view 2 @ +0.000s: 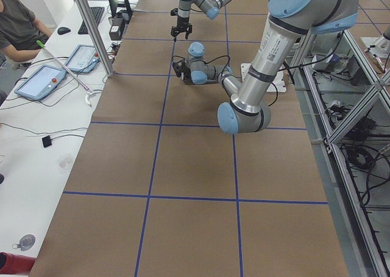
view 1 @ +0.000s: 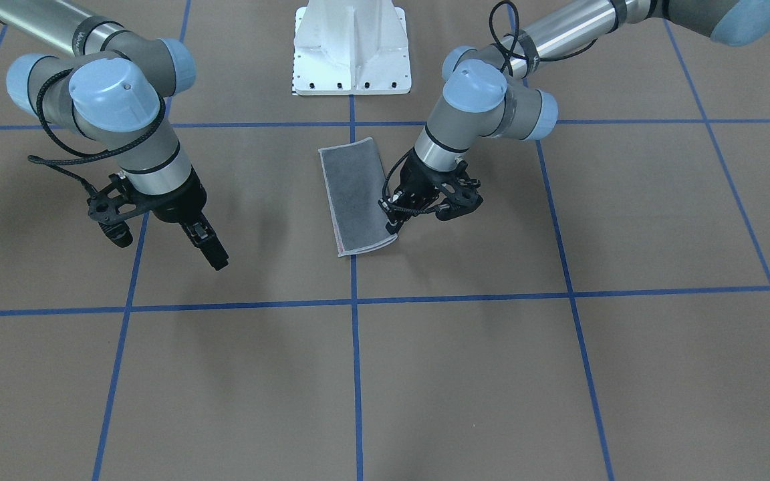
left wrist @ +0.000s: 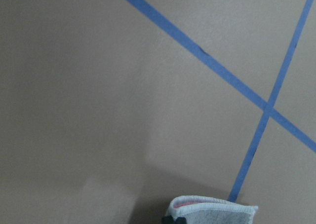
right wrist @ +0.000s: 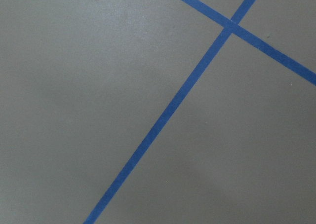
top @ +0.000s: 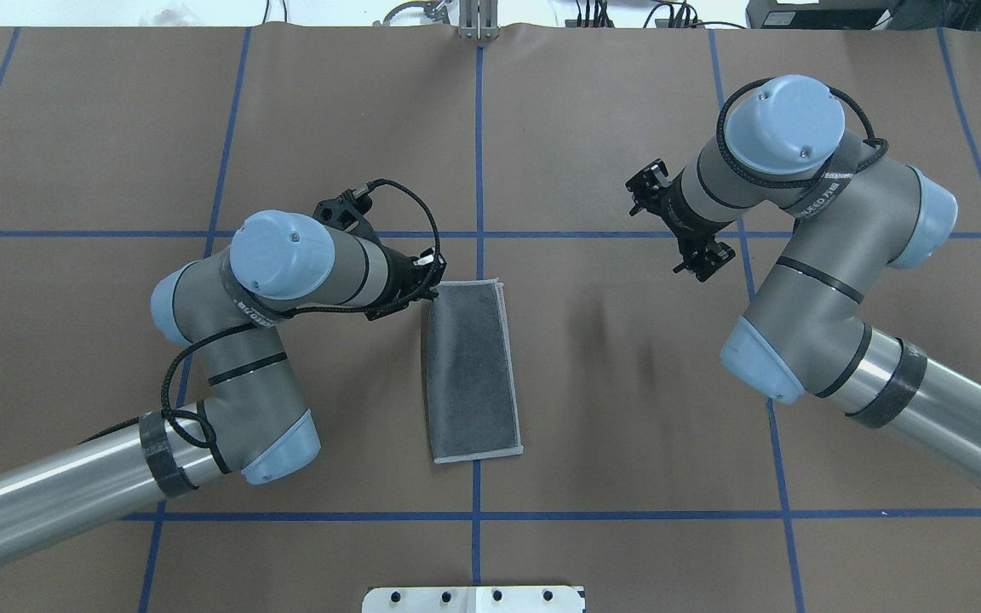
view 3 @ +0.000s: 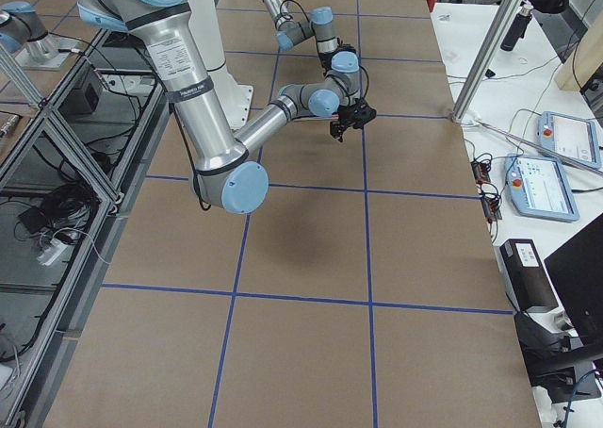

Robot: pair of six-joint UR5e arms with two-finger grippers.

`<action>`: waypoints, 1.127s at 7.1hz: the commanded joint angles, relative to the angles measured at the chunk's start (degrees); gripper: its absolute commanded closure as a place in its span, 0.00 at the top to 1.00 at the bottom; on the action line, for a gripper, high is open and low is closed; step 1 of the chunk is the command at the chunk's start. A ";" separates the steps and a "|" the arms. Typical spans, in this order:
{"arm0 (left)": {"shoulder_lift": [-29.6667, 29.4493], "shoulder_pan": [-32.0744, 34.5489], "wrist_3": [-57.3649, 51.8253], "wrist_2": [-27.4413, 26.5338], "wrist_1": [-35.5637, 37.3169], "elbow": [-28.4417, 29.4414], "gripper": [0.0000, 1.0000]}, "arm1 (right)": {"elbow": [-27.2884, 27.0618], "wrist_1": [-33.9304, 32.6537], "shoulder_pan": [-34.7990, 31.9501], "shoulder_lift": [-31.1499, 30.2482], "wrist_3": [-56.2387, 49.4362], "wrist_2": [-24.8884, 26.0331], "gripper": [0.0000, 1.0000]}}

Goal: Fold towel twice with both arms
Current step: 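Drag the strip's far end with the left gripper to straighten it, then open the left gripper and lift it off the strip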

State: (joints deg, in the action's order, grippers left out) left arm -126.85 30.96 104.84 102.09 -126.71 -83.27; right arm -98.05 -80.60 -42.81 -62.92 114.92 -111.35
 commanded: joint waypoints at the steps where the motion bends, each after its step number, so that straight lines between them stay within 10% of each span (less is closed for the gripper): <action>1: -3.05 2.25 -0.16 -0.05 -2.47 5.56 0.00 | 0.06 0.00 -0.17 -0.01 0.04 0.00 1.00; 3: -6.28 4.88 -0.25 -0.05 -2.48 9.77 0.12 | 0.06 0.00 -0.17 -0.18 0.04 0.00 1.00; 4: -7.09 5.94 -2.60 0.48 -2.40 10.06 0.89 | 0.06 0.09 -0.17 -0.27 0.04 0.00 1.00; 8: 6.56 5.78 -2.10 6.28 -1.78 -5.63 0.83 | -0.03 0.00 -2.10 -1.58 -6.61 -1.57 1.00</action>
State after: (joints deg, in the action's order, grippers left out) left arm -126.42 37.17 102.47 107.96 -128.56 -83.14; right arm -98.03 -80.56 -44.23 -63.59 111.23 -111.84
